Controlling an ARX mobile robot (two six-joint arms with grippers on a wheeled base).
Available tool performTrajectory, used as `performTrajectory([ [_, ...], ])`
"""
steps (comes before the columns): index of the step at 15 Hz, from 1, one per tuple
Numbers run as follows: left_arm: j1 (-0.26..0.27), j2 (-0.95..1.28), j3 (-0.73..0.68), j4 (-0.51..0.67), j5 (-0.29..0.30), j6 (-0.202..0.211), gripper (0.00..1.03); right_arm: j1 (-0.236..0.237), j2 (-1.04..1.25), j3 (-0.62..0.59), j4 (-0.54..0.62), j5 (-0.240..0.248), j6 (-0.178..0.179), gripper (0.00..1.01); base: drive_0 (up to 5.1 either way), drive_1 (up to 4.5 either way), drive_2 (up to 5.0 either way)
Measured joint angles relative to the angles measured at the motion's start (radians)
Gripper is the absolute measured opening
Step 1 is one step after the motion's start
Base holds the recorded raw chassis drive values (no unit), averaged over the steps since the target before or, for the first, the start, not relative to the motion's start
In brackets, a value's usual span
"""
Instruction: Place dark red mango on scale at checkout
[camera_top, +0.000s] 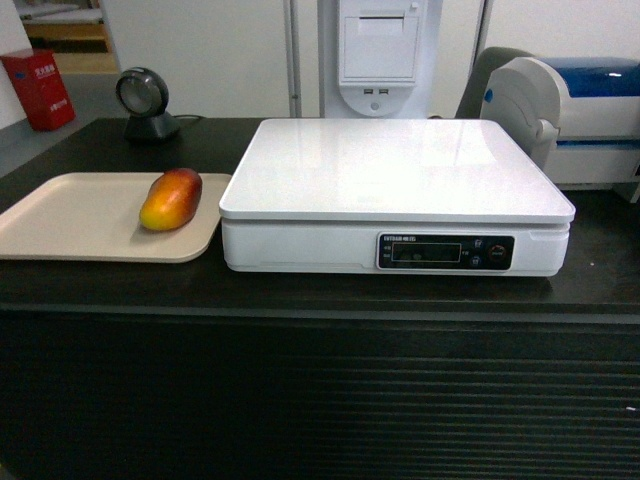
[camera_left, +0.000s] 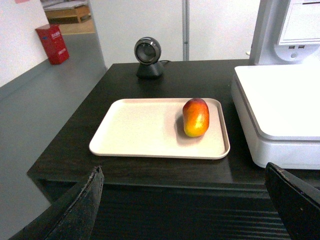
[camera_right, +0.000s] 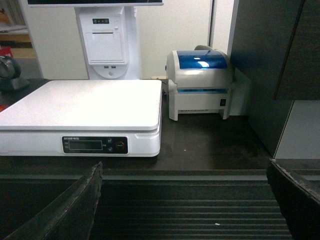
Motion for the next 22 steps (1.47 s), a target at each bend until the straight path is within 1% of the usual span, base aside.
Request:
performTrajectory([
  [1,0.040,0.153,0.048,0.111,0.075,-0.001,0.98,0.000,0.000,0.000,0.000,0.000,0.000,0.98,0.0,0.00,0.0],
  [2,0.077,0.335,0.132,0.204,0.159,0.001,0.98,0.000,0.000,0.000,0.000,0.000,0.000,0.98,0.0,0.00,0.0],
  [3,0.101,0.506,0.244,0.240,0.225,0.005,0.98,0.000,0.000,0.000,0.000,0.000,0.000,0.98,0.0,0.00,0.0],
  [4,0.104,0.624,0.335,0.227,0.262,0.003,0.98,0.000,0.000,0.000,0.000,0.000,0.000,0.98,0.0,0.00,0.0],
  [5,0.094,0.771,0.462,0.188,0.309,0.005,0.98,0.000,0.000,0.000,0.000,0.000,0.000,0.98,0.0,0.00,0.0],
  [6,0.089,0.888,0.581,0.129,0.335,0.008,0.98,0.000,0.000,0.000,0.000,0.000,0.000,0.98,0.0,0.00,0.0],
  [8,0.090,1.093,0.824,-0.005,0.357,0.008,0.98,0.000,0.000,0.000,0.000,0.000,0.000,0.98,0.0,0.00,0.0],
  [9,0.097,1.183,0.945,-0.069,0.356,0.012,0.98,0.000,0.000,0.000,0.000,0.000,0.000,0.98,0.0,0.00,0.0],
  [10,0.105,1.254,1.041,-0.131,0.367,0.011,0.98,0.000,0.000,0.000,0.000,0.000,0.000,0.98,0.0,0.00,0.0],
  [11,0.117,1.379,1.213,-0.248,0.388,0.002,0.98,0.000,0.000,0.000,0.000,0.000,0.000,0.98,0.0,0.00,0.0],
  [12,0.122,1.485,1.363,-0.356,0.416,-0.042,0.98,0.000,0.000,0.000,0.000,0.000,0.000,0.98,0.0,0.00,0.0],
  [13,0.121,1.503,1.390,-0.365,0.412,-0.045,0.98,0.000,0.000,0.000,0.000,0.000,0.000,0.98,0.0,0.00,0.0],
  [14,0.120,1.515,1.414,-0.378,0.418,-0.047,0.98,0.000,0.000,0.000,0.000,0.000,0.000,0.98,0.0,0.00,0.0],
  [15,0.120,1.525,1.435,-0.386,0.427,-0.056,0.98,0.000,0.000,0.000,0.000,0.000,0.000,0.98,0.0,0.00,0.0],
  [16,0.120,1.534,1.449,-0.400,0.425,-0.057,0.98,0.000,0.000,0.000,0.000,0.000,0.000,0.98,0.0,0.00,0.0],
  [17,0.120,1.548,1.456,-0.410,0.440,-0.069,0.98,0.000,0.000,0.000,0.000,0.000,0.000,0.98,0.0,0.00,0.0],
  [22,0.120,1.604,1.469,-0.435,0.415,-0.045,0.98,0.000,0.000,0.000,0.000,0.000,0.000,0.98,0.0,0.00,0.0],
])
